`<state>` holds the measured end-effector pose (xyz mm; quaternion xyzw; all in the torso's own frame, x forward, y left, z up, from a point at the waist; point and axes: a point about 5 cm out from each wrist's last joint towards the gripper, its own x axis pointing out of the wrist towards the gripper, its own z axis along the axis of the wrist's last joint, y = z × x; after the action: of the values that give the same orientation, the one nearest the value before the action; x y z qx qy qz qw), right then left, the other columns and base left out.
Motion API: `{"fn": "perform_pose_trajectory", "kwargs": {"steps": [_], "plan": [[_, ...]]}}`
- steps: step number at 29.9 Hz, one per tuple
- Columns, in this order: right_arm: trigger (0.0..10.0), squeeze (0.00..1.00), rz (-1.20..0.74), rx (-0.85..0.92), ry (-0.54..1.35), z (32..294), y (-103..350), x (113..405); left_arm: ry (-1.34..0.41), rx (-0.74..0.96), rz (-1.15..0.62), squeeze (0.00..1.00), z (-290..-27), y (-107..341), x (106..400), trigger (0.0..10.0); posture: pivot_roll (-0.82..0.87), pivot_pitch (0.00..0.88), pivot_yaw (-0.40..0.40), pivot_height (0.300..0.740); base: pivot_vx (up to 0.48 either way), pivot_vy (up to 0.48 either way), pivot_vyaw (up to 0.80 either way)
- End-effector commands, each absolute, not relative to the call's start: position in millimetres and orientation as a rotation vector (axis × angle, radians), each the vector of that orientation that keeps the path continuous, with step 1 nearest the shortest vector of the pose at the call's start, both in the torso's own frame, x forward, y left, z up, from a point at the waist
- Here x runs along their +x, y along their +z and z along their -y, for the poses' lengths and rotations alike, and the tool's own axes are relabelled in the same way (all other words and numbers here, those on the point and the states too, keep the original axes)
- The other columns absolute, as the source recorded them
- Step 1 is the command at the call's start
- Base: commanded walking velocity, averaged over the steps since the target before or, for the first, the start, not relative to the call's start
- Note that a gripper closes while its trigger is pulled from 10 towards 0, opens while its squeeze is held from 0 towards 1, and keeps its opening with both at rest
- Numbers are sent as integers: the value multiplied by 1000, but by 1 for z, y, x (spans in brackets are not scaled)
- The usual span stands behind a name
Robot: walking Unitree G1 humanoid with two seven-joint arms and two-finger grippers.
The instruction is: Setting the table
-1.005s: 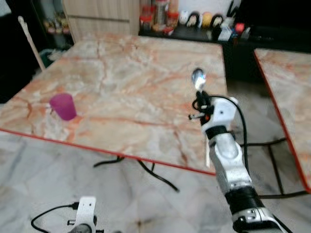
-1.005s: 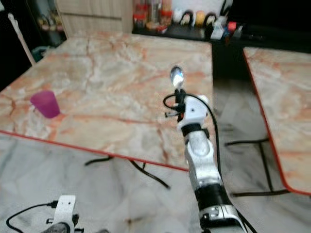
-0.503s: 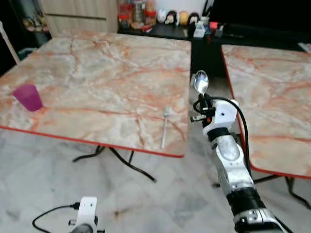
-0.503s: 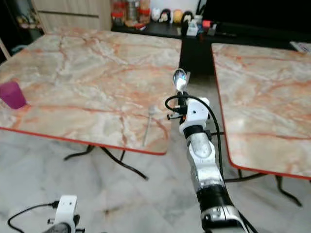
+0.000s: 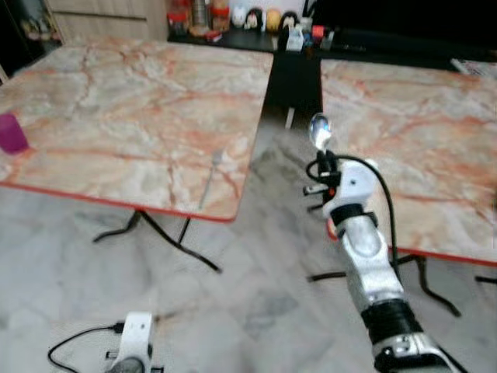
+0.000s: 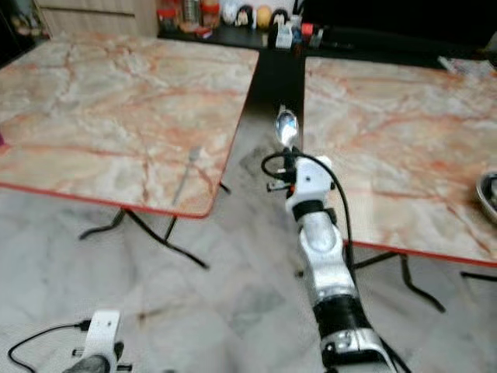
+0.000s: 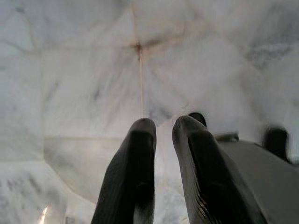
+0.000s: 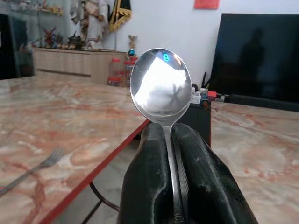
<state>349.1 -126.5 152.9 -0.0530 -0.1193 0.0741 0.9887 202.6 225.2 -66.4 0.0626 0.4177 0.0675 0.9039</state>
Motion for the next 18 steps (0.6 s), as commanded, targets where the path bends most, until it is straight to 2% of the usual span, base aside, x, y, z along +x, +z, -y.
{"fn": "perform_pose_trajectory", "kwargs": {"steps": [1, 18], "plan": [[10000, 0, 264, -119, 113, 136, 160, 351, 130, 126, -870, 0, -221, -68, 201, 10000, 17, 136, -25, 740, 0, -435, 506], [10000, 0, 244, -63, 63, 141, 159, 353, 129, 120, -866, 0, -220, -68, 202, 10000, 13, 141, -27, 740, 0, -435, 30]]}}
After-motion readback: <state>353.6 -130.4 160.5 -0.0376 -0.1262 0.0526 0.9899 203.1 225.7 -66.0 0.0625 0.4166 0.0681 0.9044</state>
